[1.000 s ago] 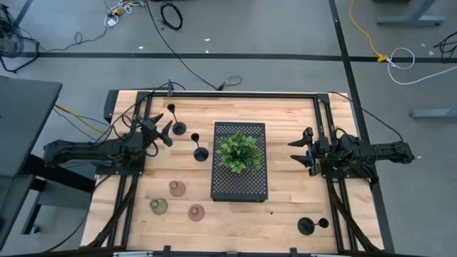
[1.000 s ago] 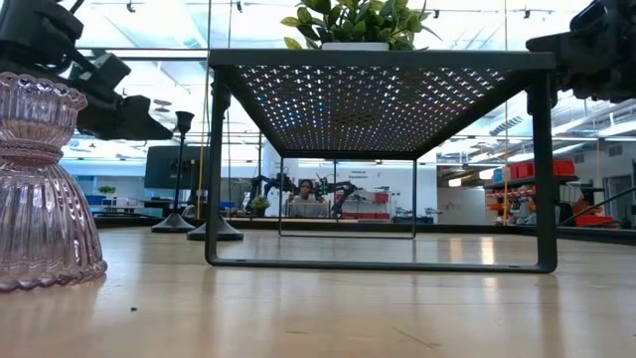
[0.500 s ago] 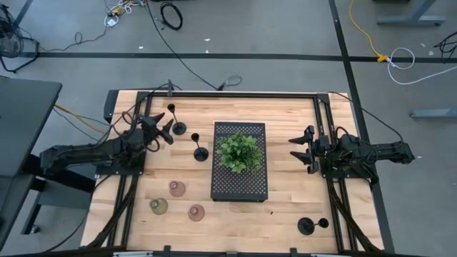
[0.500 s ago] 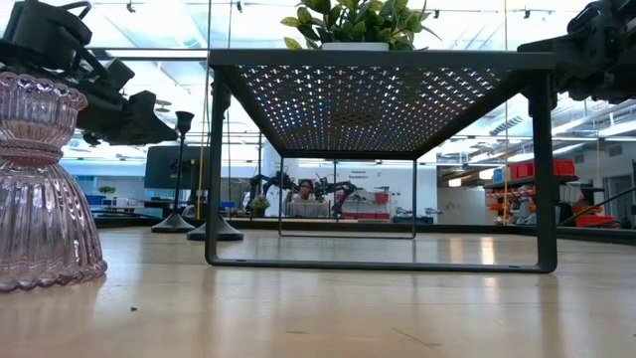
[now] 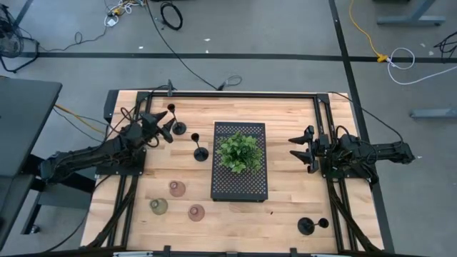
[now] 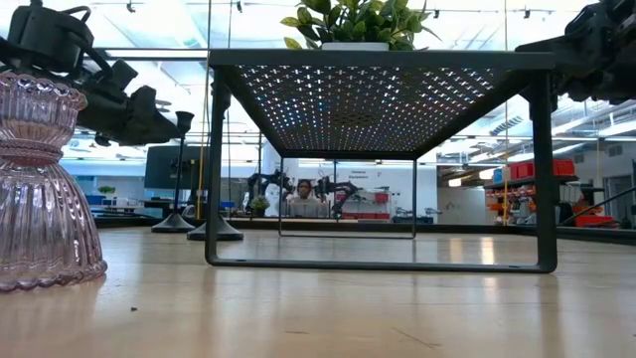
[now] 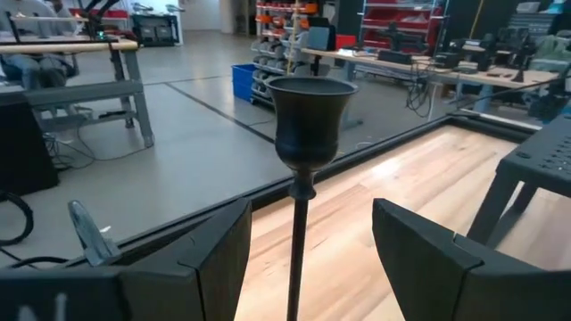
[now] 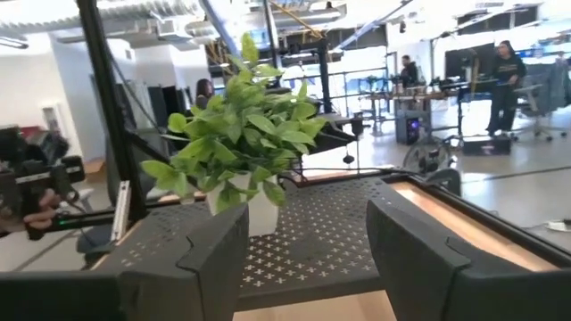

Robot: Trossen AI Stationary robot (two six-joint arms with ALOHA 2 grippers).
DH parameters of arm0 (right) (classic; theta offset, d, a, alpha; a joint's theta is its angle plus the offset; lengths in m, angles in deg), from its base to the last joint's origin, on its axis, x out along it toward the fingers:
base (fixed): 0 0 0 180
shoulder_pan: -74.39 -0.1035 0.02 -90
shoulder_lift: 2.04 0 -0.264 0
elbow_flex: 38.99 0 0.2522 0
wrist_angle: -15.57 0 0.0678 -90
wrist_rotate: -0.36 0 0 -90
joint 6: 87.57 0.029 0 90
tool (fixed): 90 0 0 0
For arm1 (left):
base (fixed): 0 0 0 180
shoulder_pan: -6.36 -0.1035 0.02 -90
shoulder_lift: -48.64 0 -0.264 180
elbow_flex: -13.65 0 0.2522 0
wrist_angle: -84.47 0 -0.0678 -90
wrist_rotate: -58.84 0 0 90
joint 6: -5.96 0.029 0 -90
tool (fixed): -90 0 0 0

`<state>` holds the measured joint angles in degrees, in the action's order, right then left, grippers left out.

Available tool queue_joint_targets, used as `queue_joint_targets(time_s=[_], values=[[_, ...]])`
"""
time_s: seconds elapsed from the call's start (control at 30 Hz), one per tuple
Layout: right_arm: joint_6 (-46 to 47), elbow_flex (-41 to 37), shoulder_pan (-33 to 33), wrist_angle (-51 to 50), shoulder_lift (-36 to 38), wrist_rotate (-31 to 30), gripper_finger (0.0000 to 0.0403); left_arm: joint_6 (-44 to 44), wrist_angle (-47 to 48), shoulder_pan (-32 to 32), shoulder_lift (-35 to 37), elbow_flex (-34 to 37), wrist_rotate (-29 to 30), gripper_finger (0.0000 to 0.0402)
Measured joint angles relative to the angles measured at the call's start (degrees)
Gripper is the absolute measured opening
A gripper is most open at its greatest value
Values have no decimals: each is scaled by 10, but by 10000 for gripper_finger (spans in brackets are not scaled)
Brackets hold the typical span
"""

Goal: Pick & Place candle stick holders
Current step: Put the top left black candle holder on the shelf

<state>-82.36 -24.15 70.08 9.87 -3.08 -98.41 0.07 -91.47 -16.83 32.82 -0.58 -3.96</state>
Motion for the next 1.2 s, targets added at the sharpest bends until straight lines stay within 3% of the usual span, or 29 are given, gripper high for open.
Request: queue_joint_targets(time_s=[0.2, 0.67, 0.8, 1.1, 1.2], values=[[-1, 0, 0, 0, 0, -7, 229, 12, -58, -25, -20, 0, -21, 236], [-1, 0, 0, 0, 0, -8, 229, 21, -136, -73, -151, 0, -52, 230], [6, 0, 0, 0, 0, -8, 229, 19, -137, -78, -172, 0, -78, 189], [41, 0, 0, 0, 0, -7, 229, 29, -142, -78, -195, 0, -99, 22], [54, 0, 0, -1, 0, -8, 229, 35, -144, -78, -195, 0, -98, 14]])
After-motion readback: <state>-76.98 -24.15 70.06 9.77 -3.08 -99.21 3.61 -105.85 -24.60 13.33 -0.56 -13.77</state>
